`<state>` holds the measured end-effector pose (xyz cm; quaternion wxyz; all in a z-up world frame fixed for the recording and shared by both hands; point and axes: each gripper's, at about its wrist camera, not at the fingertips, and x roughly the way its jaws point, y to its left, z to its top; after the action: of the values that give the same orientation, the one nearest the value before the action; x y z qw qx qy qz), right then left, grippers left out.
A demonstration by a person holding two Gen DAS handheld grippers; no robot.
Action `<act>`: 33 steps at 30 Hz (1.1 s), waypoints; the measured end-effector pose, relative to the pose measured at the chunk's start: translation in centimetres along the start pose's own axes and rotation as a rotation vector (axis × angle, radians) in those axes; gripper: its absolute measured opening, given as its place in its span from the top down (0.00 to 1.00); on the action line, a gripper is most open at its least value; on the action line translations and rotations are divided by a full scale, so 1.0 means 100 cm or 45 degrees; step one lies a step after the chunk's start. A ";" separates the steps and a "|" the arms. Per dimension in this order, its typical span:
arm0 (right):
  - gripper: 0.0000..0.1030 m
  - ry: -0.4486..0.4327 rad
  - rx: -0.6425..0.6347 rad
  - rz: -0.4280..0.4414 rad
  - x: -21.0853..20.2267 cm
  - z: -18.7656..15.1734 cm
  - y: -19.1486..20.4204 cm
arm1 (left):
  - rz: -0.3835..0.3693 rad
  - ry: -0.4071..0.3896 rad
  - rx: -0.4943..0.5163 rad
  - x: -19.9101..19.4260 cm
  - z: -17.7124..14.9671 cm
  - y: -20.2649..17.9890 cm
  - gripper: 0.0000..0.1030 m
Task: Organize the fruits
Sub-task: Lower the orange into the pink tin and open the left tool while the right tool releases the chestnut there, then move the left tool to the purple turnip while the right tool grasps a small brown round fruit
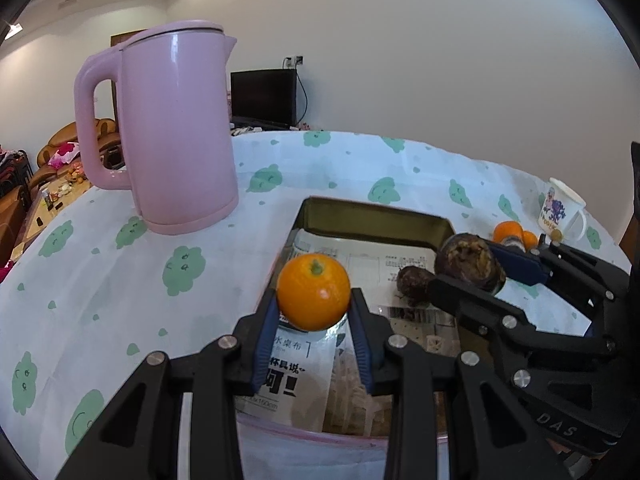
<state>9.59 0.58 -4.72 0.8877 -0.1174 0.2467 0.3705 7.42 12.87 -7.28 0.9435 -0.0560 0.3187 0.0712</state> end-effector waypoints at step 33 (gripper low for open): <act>0.45 -0.061 0.156 -0.114 -0.059 -0.007 -0.060 | -0.067 -0.080 0.017 -0.030 0.008 -0.040 0.15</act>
<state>10.09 -7.41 -2.03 0.9146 -0.0648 0.2423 0.3172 6.27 8.76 -4.57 0.9549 -0.0557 0.2879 0.0459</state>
